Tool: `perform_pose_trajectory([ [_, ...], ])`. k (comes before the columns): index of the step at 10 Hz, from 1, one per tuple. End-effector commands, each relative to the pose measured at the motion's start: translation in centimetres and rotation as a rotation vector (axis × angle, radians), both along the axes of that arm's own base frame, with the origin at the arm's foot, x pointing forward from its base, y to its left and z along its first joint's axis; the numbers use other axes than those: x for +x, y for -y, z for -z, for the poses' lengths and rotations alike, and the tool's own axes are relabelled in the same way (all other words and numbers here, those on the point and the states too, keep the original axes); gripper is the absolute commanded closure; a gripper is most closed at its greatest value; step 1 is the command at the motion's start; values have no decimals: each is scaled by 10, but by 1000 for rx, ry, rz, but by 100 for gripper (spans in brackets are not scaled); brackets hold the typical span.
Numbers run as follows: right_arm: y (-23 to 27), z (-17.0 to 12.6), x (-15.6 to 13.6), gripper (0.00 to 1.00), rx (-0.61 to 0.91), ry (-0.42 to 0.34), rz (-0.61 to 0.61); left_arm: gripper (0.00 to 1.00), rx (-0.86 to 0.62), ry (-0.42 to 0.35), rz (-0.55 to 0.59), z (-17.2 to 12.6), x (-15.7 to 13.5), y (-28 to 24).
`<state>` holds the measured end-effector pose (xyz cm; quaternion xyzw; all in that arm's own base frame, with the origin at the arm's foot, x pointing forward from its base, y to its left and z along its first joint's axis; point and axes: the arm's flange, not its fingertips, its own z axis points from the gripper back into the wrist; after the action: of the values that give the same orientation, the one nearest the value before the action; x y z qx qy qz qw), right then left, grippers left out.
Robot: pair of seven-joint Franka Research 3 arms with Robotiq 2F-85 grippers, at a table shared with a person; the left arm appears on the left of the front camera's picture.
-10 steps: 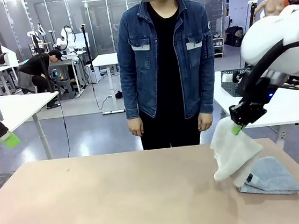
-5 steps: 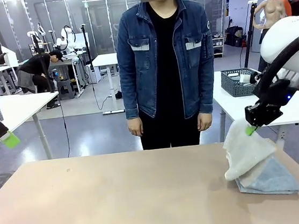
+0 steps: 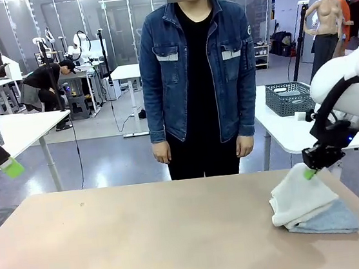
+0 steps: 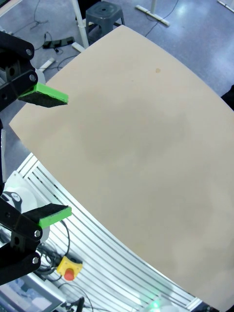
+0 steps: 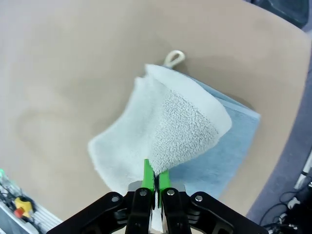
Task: Fold the towels and place them in the basket.
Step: Stack the folded Towel with hook on the right side of the table.
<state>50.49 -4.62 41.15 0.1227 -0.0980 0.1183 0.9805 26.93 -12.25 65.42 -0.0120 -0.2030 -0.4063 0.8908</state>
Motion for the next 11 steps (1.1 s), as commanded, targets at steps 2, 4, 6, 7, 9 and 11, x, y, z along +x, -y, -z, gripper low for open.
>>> perform_pose_trajectory([
  [2,16,11,-10,96,-125,-31,-30,0,-3,17,0,2,0,0],
  [4,22,21,-11,96,-155,-97,-5,0,-3,17,0,2,0,0],
  [6,20,24,-9,50,-178,-107,3,0,-3,17,0,2,0,0],
  [7,18,21,-10,50,-180,-108,8,0,-3,17,0,2,0,0],
  [9,17,13,-12,50,-212,-101,20,0,-3,17,0,2,0,0],
  [11,12,-6,-21,11,-247,-51,17,0,-3,17,0,2,0,0],
])
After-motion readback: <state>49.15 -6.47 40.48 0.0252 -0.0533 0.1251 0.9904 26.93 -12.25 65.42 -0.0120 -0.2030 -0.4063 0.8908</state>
